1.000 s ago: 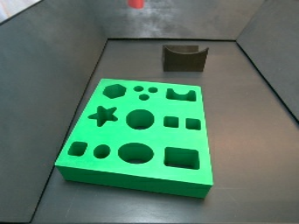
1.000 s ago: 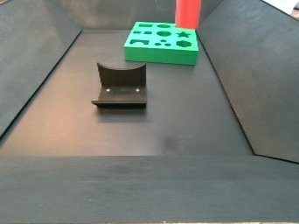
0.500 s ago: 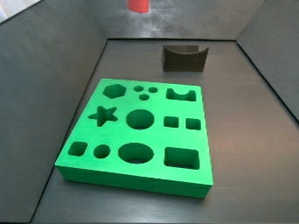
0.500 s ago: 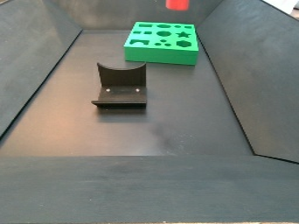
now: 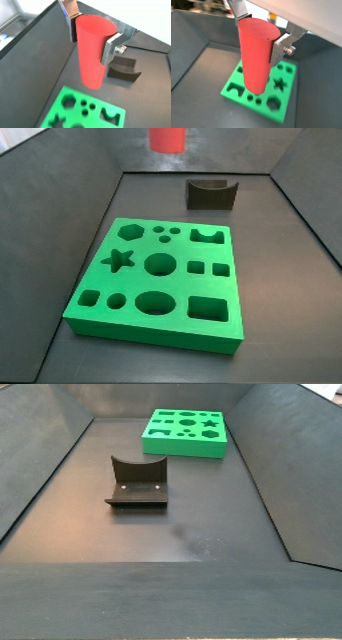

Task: Pick up the oval object. Move up. Move to above the board. Insert the oval object.
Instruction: Move to above the board, then insert the oval object.

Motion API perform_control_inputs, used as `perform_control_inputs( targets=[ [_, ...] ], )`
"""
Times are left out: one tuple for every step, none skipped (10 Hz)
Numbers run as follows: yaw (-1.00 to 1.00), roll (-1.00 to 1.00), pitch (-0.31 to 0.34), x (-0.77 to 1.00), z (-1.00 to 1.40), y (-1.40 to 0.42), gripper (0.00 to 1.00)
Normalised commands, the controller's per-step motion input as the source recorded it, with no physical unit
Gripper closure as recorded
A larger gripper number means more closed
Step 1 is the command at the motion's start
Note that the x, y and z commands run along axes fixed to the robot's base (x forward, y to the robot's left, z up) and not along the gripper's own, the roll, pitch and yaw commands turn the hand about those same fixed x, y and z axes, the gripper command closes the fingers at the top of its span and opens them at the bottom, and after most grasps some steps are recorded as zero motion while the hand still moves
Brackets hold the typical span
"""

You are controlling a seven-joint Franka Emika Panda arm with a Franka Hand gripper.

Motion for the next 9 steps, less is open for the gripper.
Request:
perform_control_inputs(
  targets=[
    [1.0, 0.03, 0.117, 0.24, 0.1, -0.72, 1.0],
    [1.0, 0.05, 0.145, 0.19, 0.07, -0.44, 1.0],
    [1.0, 0.1, 0.179, 0.14, 0.04, -0.23, 1.0],
    [0.83, 0.13, 0.175, 0.11, 0.03, -0.16, 1.0],
    [0.56, 0.14, 0.151, 0.1, 0.03, -0.12, 1.0],
    [0.35, 0.14, 0.137, 0.1, 0.02, -0.09, 1.0],
    [0.21, 0.14, 0.133, 0.1, 0.02, -0.07, 1.0],
    [0.0, 0.01, 0.0, 0.0, 0.0, -0.03, 1.0],
    [0.0, 0.0, -0.011, 0.0, -0.08, -0.15, 1.0]
  ],
)
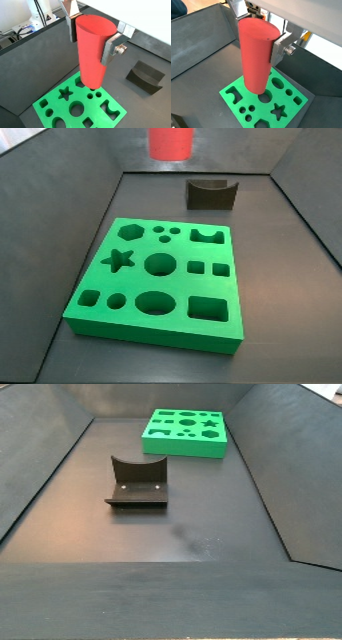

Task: Pick up the oval object. Move up. Move to above the board. Insert the oval object.
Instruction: Insert the oval object.

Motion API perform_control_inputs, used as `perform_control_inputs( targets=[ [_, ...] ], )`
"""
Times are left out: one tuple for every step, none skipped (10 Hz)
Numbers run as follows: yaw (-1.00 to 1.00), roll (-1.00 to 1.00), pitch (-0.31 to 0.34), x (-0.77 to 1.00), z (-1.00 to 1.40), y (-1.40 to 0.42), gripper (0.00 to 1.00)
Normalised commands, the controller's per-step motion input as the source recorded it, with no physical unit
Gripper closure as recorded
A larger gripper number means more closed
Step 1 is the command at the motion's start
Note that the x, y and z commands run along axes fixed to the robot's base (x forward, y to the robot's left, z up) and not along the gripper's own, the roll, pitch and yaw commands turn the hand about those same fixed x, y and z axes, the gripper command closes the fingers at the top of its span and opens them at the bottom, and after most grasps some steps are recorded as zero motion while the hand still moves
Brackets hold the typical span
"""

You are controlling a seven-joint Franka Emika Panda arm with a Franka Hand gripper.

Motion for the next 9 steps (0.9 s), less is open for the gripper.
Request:
perform_control_inputs(
  targets=[
    [-0.21, -0.13, -0.083, -0.25, -0.27, -0.3, 1.0],
    [-0.2, -0.05, -0.007, -0.12, -0.25, -0.36, 1.0],
    [-0.27, -0.04, -0.026, -0.26, -0.32, -0.43, 1.0],
    [-0.39, -0.05, -0.061, -0.13, -0.37, -0.49, 1.0],
    [-0.36, 0.0, 0.0, 0.0, -0.29, -0.52, 1.0],
    [-0.45, -0.01, 0.0, 0.1, -0.04, -0.27, 1.0],
    [-0.36, 0.0, 0.007, 0.13, -0.07, -0.33, 1.0],
    [-0.31, 0.0, 0.001, 0.21, -0.13, -0.37, 1.0],
    [-0.12, 0.01, 0.05, 0.2, -0.12, -0.26, 1.0]
  ],
)
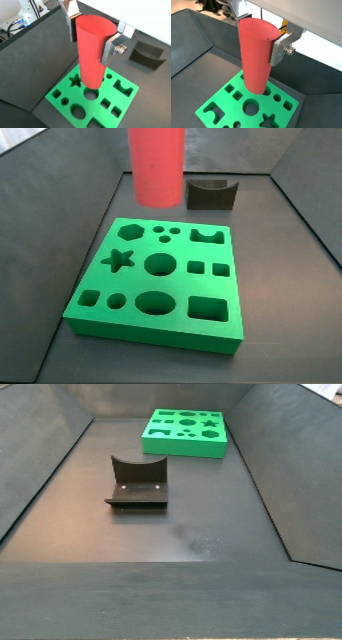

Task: Pick up the oval object. Move up. Move to above the board. Insert the oval object.
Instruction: Insert the oval object.

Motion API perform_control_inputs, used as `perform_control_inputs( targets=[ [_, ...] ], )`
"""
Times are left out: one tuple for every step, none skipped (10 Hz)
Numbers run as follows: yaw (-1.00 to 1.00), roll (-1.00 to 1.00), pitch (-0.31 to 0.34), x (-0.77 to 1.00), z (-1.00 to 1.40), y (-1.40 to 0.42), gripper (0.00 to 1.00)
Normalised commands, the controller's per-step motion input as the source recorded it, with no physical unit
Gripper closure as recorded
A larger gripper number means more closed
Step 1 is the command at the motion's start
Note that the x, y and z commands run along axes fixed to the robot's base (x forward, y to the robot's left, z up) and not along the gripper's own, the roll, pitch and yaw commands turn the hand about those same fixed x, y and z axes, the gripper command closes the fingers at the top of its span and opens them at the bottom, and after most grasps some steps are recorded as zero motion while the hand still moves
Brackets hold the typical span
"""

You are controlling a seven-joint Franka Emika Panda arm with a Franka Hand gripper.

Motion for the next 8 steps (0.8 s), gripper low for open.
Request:
perform_control_inputs(
  targets=[
    [-0.11, 0.06, 0.043, 0.06, -0.18, -0.3, 1.0],
    [-0.08, 0.0, 0.041, 0.06, -0.23, -0.13, 1.0],
    [0.0, 0.0, 0.019, 0.1, -0.06, -0.02, 1.0],
    [0.0, 0.01, 0.0, 0.0, 0.0, 0.0, 1.0],
    [0.0, 0.1, 0.0, 0.0, -0.5, -0.29, 1.0],
    [0.0, 0.1, 0.0, 0.0, -0.67, -0.35, 1.0],
    [0.0, 0.07, 0.0, 0.0, -0.67, -0.29, 1.0],
    [0.0, 0.05, 0.0, 0.02, -0.69, -0.26, 1.0]
  ],
)
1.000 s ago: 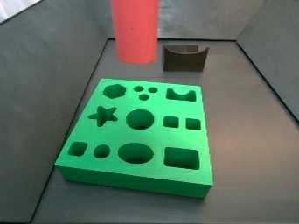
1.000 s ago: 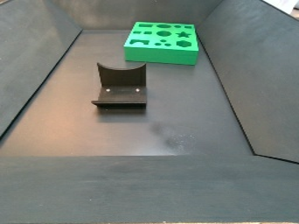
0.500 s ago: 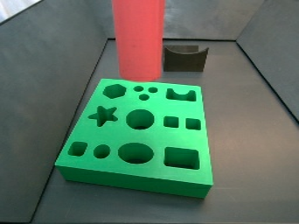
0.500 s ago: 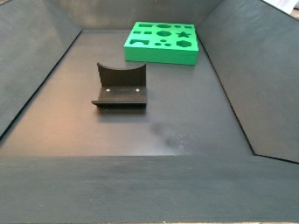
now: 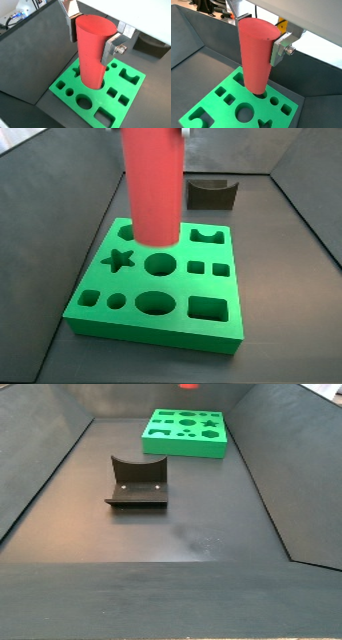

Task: Pick up the oval object. Move up. Move to above the board. Insert the oval object.
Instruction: Insert the oval object.

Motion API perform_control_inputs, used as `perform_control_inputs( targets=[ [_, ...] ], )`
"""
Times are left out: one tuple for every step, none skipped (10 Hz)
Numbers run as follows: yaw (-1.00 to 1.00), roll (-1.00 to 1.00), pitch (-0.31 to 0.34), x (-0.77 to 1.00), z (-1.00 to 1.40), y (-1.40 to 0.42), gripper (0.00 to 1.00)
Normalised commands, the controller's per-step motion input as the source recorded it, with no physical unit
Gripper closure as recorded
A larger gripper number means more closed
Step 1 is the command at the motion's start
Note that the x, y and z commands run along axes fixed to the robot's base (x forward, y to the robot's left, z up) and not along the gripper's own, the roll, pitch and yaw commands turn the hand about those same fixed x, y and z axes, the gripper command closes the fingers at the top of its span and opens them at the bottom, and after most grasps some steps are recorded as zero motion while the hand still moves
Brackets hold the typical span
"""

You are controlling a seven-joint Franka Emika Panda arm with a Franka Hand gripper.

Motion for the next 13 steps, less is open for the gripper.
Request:
perform_control_inputs(
  targets=[
    [0.0, 0.05, -0.016, 0.0, -0.72, -0.25, 1.0],
    [0.0, 0.05, -0.02, 0.0, -0.71, -0.26, 1.0],
    [0.0, 0.05, -0.027, 0.01, -0.71, -0.27, 1.0],
    [0.0, 0.02, -0.029, 0.07, -0.64, -0.26, 1.0],
    [0.04, 0.04, 0.0, 0.16, -0.58, -0.18, 1.0],
    [0.04, 0.08, 0.0, 0.11, -0.55, -0.03, 1.0],
    [0.05, 0.06, 0.0, 0.06, -0.58, 0.0, 1.0],
    [0.05, 0.06, 0.0, 0.0, -0.57, 0.0, 1.0],
    [0.02, 0.06, 0.0, 0.0, -0.56, -0.03, 1.0],
    [0.0, 0.05, 0.0, 0.0, -0.45, -0.12, 1.0],
    [0.0, 0.0, -0.004, 0.0, -0.29, -0.25, 1.0],
    [0.0, 0.0, -0.01, 0.03, -0.25, -0.24, 1.0],
    [0.07, 0.0, -0.014, 0.1, -0.35, -0.19, 1.0]
  ],
)
